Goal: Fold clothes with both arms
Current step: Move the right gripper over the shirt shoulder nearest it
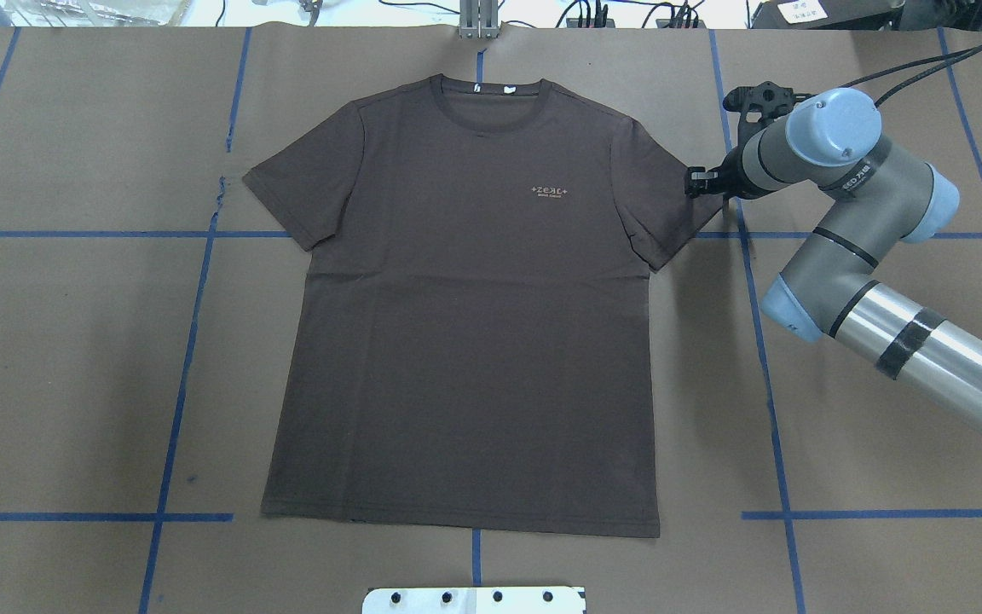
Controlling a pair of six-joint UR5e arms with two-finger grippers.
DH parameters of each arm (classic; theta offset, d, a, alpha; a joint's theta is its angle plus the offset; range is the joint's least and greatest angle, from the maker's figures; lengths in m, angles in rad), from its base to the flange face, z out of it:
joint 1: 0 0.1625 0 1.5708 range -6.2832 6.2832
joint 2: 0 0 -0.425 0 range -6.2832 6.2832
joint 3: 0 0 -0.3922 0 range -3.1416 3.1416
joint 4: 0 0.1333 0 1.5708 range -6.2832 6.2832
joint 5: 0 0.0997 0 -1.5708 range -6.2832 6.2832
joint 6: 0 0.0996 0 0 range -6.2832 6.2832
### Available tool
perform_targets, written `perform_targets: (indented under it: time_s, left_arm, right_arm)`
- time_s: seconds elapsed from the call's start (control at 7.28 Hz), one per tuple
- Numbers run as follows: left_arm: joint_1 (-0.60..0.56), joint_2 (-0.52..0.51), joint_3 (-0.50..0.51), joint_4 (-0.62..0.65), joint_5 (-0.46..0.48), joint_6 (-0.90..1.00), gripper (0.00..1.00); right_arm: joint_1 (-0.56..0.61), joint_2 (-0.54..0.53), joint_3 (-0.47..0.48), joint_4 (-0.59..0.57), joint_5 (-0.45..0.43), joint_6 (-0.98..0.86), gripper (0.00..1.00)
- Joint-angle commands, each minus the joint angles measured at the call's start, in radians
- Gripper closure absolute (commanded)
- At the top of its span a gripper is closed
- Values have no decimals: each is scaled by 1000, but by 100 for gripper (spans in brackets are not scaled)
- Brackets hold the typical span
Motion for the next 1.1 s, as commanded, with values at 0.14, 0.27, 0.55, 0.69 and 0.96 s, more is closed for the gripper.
perform_targets:
  time_s: [0.14, 0.27, 0.55, 0.69, 0.96]
  left_arm:
    - [0, 2, 0, -1, 0, 0, 0]
    - [0, 0, 2, -1, 0, 0, 0]
    - [0, 2, 2, -1, 0, 0, 0]
    - [0, 2, 2, -1, 0, 0, 0]
    - [0, 2, 2, 1, 0, 2, 0]
  right_arm:
    - [0, 0, 0, 0, 0, 0, 49]
    - [0, 1, 1, 0, 2, -3, 99]
    - [-3, 14, 6, 0, 2, -12, 100]
    - [-3, 33, 12, -18, 2, -3, 100]
    - [-6, 119, 18, -126, -24, 29, 100]
